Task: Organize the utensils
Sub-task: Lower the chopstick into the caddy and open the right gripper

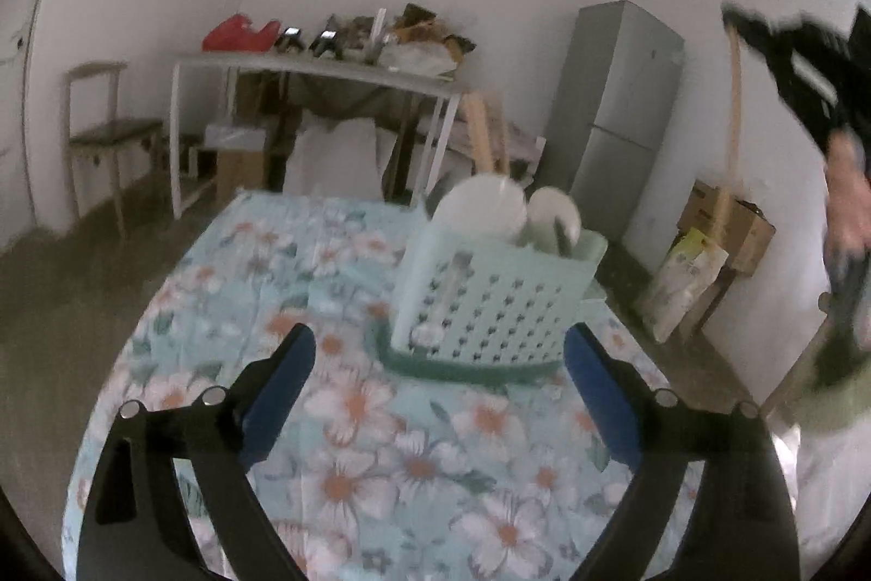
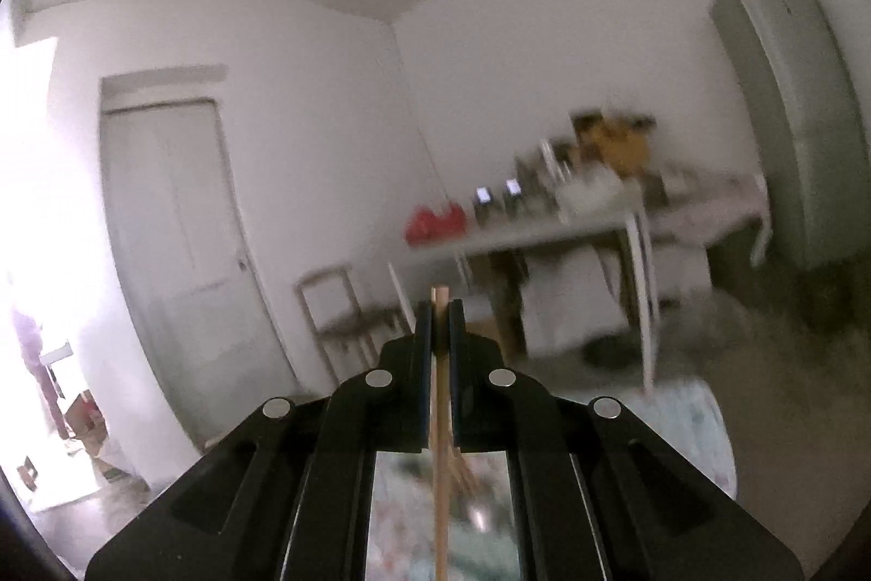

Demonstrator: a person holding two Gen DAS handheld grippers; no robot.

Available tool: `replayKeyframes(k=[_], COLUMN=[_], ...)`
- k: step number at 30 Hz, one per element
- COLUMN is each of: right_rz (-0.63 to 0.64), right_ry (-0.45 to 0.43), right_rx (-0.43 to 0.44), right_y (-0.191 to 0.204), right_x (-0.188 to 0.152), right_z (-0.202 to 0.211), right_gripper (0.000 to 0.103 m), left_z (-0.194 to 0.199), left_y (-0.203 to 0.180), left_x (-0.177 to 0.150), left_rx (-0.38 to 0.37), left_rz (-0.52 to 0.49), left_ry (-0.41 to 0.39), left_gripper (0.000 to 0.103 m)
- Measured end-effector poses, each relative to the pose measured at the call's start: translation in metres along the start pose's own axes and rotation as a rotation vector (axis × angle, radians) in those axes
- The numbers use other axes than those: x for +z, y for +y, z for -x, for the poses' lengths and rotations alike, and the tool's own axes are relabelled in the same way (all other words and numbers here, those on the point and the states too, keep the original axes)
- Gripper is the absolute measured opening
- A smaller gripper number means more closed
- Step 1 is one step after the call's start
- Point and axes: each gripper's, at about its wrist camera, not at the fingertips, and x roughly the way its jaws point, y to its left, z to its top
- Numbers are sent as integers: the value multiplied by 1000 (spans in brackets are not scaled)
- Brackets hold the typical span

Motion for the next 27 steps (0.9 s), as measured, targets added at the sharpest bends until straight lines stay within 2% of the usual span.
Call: replayKeyframes(k=[4,10,17,21,23,25,26,27], right_rz=[45,84,170,182,195,192,187,179], right_ry=[-87,-77,0,105,134,135,126,112], right_rx=[31,25,-31,-28,-42,-56,-60,-64], right_y=[5,4,0,-8,-9,-11,-10,-9], right_x=[17,7,-29,-46,-52,-53,-53,-52], right_z=[-31,-82,-116,-128,-126,-115,-110,-102], right_gripper=[4,4,4,5,12,29,40,42], left_z=[3,1,3,1,0,0,0,0], left_y=[6,15,19,19,18,17,17,16], left_x=[-7,-7,-4,-4,-4,-2,-2,-1], left_rx=[18,39,41,45,51,64,69,76], left_rz=[19,23,23,31,36,42,44,46], left_ry=[-1,3,-14,-10,-8,-18,-20,-21], left_gripper=[93,94,95,96,97,97,97,97])
